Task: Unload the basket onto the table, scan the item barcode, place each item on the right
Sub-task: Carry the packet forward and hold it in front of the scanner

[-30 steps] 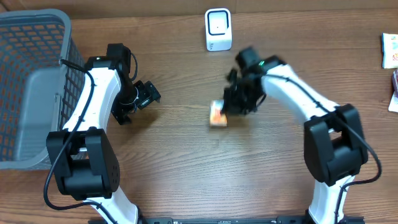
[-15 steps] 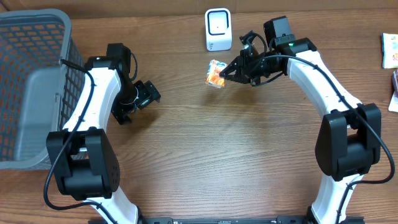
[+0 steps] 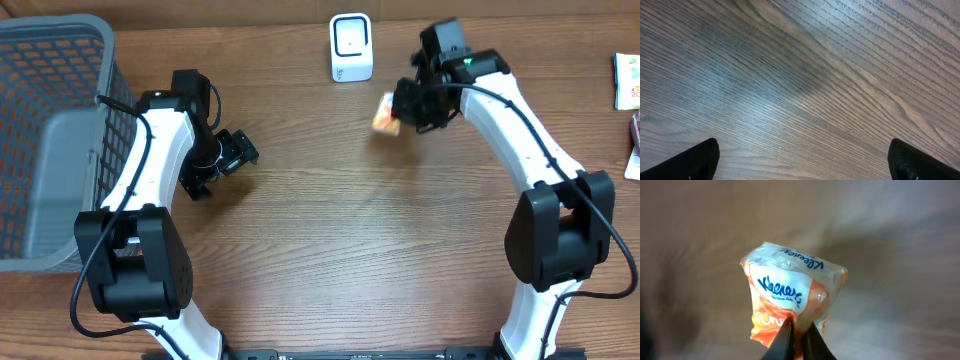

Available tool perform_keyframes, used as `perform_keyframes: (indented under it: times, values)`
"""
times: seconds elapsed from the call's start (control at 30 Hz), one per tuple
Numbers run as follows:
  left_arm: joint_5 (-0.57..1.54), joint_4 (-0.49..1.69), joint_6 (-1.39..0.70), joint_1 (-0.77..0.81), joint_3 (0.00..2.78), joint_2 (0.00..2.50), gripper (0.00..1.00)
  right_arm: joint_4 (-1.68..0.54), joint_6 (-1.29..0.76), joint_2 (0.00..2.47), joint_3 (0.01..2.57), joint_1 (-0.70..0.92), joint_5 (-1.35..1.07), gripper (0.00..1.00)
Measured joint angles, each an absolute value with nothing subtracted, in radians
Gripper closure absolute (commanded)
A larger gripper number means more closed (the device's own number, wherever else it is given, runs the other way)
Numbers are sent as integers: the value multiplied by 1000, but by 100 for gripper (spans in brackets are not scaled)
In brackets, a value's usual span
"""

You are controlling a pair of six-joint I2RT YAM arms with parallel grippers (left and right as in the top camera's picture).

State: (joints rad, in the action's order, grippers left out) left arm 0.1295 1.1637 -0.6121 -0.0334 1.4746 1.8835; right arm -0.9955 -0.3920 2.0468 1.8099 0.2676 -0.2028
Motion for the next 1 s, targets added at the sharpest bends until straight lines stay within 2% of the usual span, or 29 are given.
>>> perform_keyframes:
  times: [0.17, 0.3, 0.4, 0.57, 0.8, 1.0]
  values:
    - [130, 1164, -612, -33, 1475, 1884, 0, -883, -329, 2046, 1876, 311, 93, 96]
    - [130, 1164, -612, -33, 1475, 1884, 1, -725, -171, 2046, 1878, 393, 340, 96]
    - [130, 1164, -612, -33, 1475, 1884, 0, -559, 30, 2047, 1879, 451, 469, 96]
    - [130, 1164, -612, -33, 1475, 1884, 1, -366, 402, 2049, 1879, 478, 537, 96]
    - [130, 1163, -612, -33, 1475, 1884, 0, -216, 852, 2136, 1881, 477, 560, 96]
    - [130, 1163, -612, -33, 1475, 1884, 0, -105, 1053, 2234, 1881, 472, 551, 96]
